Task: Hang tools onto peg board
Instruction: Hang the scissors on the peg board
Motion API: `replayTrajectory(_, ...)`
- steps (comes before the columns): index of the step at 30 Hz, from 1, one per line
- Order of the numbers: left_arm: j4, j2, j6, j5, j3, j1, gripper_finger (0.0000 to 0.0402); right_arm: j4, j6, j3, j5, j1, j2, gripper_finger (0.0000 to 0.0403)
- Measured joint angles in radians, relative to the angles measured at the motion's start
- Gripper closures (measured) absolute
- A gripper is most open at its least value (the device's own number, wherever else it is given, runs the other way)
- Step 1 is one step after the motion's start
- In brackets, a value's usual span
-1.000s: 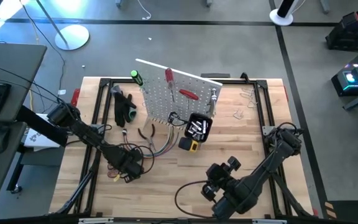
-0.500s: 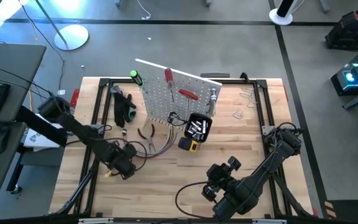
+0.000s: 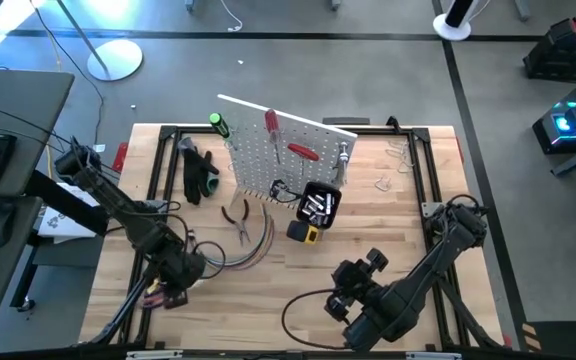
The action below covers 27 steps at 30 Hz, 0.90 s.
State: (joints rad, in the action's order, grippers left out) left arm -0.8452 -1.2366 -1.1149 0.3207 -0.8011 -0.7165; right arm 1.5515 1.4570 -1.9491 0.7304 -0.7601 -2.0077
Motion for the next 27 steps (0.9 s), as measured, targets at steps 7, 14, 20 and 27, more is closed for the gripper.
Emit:
replayTrajectory(7,0.103,-0.007,0.013,0.321,0.000,0.045,0.0352,-0.001,-0.011,0.000,0.001,0.010,0.007,0.0247)
replayTrajectory(14,0.405,0.019,-0.065,0.410,-0.026,0.139,0.0352,-0.045,-0.055,0.000,-0.001,0.008,0.040,0.0247)
replayTrajectory(20,0.639,0.029,-0.084,0.313,-0.116,0.255,0.0352,-0.063,-0.070,0.000,0.153,0.008,0.130,0.0247)
replayTrajectory(27,0.816,0.029,0.060,0.044,-0.259,0.374,0.0352,-0.149,-0.102,0.000,0.354,0.017,0.205,0.0247)
